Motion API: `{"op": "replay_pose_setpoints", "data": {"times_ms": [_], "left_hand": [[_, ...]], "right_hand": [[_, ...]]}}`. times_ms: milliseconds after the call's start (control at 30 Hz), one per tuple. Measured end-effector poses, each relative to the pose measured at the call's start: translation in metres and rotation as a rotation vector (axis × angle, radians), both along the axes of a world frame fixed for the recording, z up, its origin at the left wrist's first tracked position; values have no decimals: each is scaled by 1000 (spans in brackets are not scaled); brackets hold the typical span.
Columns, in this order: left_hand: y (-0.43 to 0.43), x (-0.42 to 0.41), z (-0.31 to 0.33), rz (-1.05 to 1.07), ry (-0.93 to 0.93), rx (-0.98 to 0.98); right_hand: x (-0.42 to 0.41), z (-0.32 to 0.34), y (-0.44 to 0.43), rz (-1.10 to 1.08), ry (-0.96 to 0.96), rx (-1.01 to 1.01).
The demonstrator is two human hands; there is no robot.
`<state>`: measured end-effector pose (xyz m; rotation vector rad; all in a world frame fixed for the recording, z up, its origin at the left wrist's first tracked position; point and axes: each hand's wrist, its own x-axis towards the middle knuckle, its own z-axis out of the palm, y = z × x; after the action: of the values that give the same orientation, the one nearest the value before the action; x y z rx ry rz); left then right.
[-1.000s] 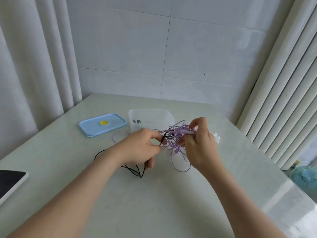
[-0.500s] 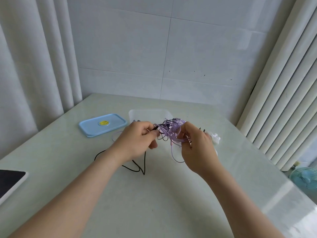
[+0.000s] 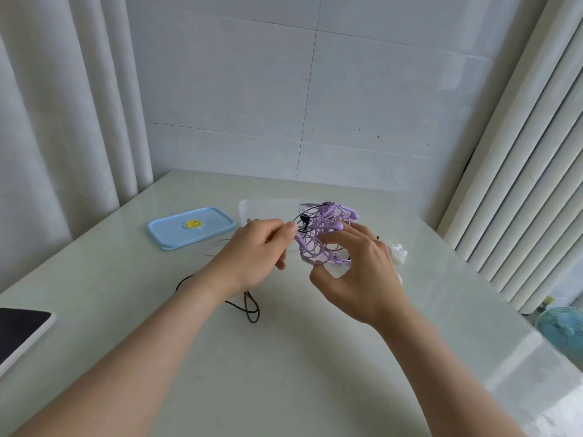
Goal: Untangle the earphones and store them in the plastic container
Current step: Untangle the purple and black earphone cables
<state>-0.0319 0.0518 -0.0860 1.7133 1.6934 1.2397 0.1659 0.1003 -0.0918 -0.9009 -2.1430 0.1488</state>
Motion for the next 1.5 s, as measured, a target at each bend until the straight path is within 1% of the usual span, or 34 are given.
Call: {"op": "replay_pose_setpoints", "data": {"times_ms": [67,167,233,333,400,433,500,567,633,700,767,900,1033,1100,1200,1267,1333,1433,1500], "left_hand": [[-1,-1,0,38,51,8],[-3,-5,1,80,90,-75],[-3,-8,-1,82,130,-146],[-1,-12,-7,76,208,-239],[0,-13,-10,110,249,-240],[1,-14,-11,141,270,-228],[3,-13,-12,196,279,-222],[6,-9,-10,222,240,-248],[7,-5,-7,229,176,-275],[7,-5,-6,226,132,-276],[7,-7,-5,241,134,-253],[4,-7,-3,326,175,-185],[2,-3,2,280,141,-186],[0,0,2,229,158,-209],[0,-6,-3,190,209,-218],[1,-11,-6,192,221,-204],[3,-14,-6,230,223,-142],[6,-18,-6,370,282,33],[8,-20,-6,430,306,139]], "right_hand": [[0,1,-3,18,-58,-24],[1,-1,0,-11,-64,-105],[1,-1,3,-52,13,-153],[4,3,6,-143,170,-166],[7,5,9,-227,232,-154],[8,4,11,-272,232,-137],[9,0,15,-289,209,-103],[6,-7,17,-195,140,-67],[1,-14,16,-98,-18,-42],[-3,-18,14,-102,-161,-95],[-4,-19,13,-128,-208,-177],[-3,-16,14,-126,-93,-333],[-5,-17,12,-83,-3,-462],[-4,-19,13,-65,21,-493],[-1,-19,16,-85,-2,-472],[-1,-17,17,-99,-20,-492],[-2,-16,18,-119,-4,-481],[-2,-10,21,-225,79,-285],[0,-3,19,-272,216,-213]]}}
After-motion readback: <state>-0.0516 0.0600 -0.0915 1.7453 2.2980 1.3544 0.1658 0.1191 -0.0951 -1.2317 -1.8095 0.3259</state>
